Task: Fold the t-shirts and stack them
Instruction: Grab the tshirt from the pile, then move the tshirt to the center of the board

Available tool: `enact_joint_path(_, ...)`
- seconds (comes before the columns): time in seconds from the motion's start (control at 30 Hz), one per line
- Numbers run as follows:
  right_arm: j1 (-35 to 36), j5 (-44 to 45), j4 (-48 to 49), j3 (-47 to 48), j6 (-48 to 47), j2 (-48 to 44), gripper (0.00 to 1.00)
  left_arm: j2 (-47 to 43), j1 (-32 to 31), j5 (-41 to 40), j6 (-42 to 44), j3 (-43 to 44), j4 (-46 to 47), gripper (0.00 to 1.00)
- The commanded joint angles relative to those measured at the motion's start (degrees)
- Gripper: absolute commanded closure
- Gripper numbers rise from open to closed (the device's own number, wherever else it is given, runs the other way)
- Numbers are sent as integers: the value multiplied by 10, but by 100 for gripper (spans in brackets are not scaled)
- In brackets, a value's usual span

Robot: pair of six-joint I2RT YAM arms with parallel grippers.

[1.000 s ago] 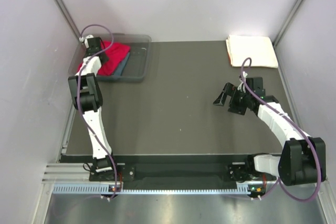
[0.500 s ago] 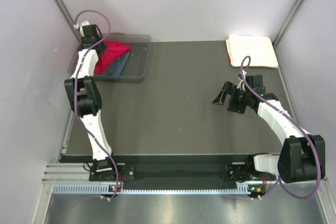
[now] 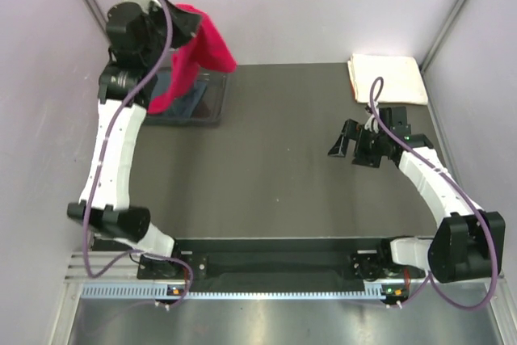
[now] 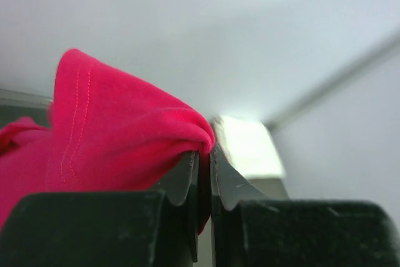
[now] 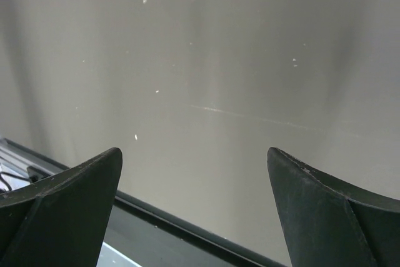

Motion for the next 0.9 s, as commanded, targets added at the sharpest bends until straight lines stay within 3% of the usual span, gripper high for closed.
enact_joint_path(0.0,17,2,-15,38,-17,-29,0,-78,-80,40,-27,-53,-41,100)
enact_joint_path(0.23,66,27,-23,33,-8,-71,0,-201,-255,-5,-67,-306,-19,100)
enact_joint_path(0.27,70,31,-25,31,-10,-77,0,-207,-310,-30,-69,-325,-2,100)
enact_joint_path(0.37,74,48,-29,11,-18,-96,0,-179,-424,-58,-68,-354,1,100)
enact_joint_path(0.47,75,61,-32,-7,-24,-108,0,-125,-498,-41,-68,-369,-1,100)
enact_joint_path(0.57,75,79,-36,-17,-30,-110,0,-72,-517,21,-59,-377,0,100)
enact_joint_path(0.63,74,103,-43,-15,-32,-104,0,-51,-522,81,-54,-395,49,100)
enact_joint_path(0.8,45,127,-59,2,-30,-73,0,13,-538,171,-28,-363,55,100)
enact_joint_path(0.83,44,125,-61,7,-37,-60,0,22,-536,139,-2,-348,39,69)
enact_joint_path(0.87,45,121,-60,12,-50,-52,1,21,-528,117,7,-346,16,52)
